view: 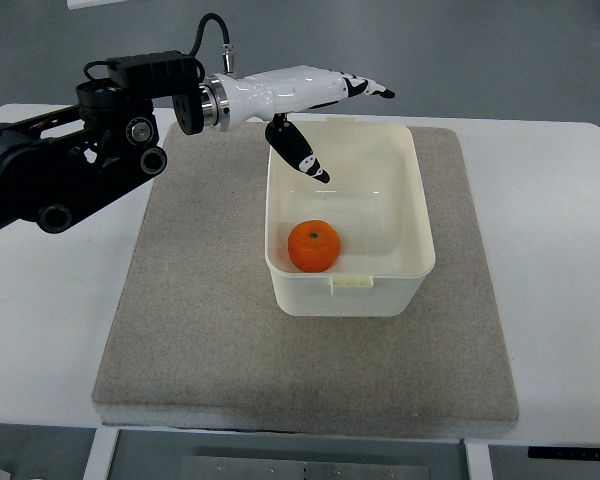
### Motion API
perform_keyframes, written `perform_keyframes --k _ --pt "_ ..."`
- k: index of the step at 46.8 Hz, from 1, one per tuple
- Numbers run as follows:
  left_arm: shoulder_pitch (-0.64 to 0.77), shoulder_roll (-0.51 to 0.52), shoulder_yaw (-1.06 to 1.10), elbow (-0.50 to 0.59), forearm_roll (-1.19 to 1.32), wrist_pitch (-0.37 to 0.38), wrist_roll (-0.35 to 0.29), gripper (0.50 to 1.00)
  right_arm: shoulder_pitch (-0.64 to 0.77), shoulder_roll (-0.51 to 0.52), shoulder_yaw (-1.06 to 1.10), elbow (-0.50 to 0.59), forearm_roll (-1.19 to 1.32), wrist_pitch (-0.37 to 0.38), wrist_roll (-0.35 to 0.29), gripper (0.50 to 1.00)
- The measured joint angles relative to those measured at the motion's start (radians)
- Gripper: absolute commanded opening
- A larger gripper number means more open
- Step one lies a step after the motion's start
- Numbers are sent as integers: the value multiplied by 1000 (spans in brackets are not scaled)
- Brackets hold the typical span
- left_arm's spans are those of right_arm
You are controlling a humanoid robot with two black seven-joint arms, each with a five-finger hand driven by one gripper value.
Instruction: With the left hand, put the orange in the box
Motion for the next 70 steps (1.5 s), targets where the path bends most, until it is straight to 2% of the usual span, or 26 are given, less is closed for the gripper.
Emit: perform_keyframes --k 4,13,27,51,65,70 --pt "1 5 -3 0 -57 25 0 996 0 0 0 0 0 0 0 932" --pt "3 43 -8 5 -180 30 0 996 0 0 0 0 0 0 0 932" --pt "12 89 -58 100 -354 31 0 996 0 0 0 0 0 0 0 932" --pt "62 95 -71 269 -672 12 0 996 0 0 0 0 0 0 0 932" --pt "90 94 -68 375 -888 -111 3 996 0 0 0 0 0 0 0 932" --pt "91 93 -61 440 -963 -135 25 996 0 0 0 0 0 0 0 932"
